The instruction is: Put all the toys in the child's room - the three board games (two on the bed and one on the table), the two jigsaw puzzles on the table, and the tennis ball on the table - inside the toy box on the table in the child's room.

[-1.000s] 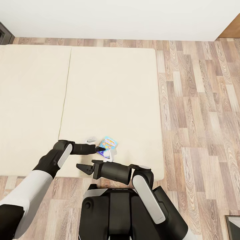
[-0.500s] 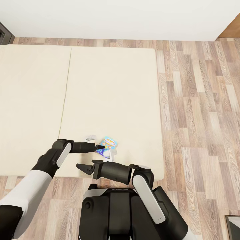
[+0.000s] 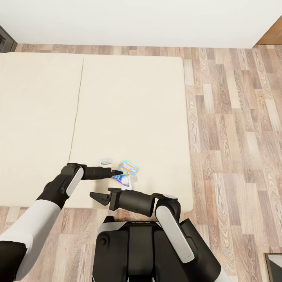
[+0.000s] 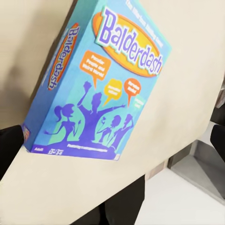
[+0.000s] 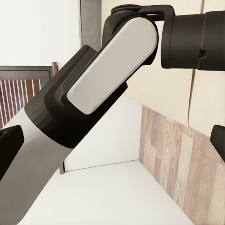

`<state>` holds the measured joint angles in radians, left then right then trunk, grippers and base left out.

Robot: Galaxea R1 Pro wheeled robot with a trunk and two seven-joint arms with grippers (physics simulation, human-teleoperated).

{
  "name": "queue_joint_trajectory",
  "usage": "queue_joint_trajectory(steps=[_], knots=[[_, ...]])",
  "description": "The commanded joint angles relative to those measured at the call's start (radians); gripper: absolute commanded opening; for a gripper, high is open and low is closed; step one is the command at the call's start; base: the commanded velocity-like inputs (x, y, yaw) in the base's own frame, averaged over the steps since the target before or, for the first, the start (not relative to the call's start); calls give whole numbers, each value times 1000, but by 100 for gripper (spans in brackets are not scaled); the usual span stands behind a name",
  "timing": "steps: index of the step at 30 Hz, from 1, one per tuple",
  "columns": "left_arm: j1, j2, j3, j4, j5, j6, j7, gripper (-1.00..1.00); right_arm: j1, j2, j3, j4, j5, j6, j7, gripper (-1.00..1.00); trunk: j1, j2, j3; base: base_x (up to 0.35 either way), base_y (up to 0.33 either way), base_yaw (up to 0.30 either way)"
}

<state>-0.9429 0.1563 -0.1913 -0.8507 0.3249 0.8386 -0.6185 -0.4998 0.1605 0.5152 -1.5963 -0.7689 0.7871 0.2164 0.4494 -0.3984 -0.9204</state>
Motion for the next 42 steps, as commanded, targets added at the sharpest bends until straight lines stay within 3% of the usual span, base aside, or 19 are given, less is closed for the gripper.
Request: queue_joint_trajectory(steps=[1,28,42], knots=[[0,1,-2,0,3,5,2,100,0,1,-1,0,3,4,4,100,1,-2,-1,0,0,0],[-8,-6,-2,71,2,-108,14,100,0,1,-1,0,3,3,3,100,1,-2,-1,0,0,0],[-13,-12,-3,152,0,-170,13,100,0,0,-1,-1,3,3,7,100,1,-2,-1,0,0,0]])
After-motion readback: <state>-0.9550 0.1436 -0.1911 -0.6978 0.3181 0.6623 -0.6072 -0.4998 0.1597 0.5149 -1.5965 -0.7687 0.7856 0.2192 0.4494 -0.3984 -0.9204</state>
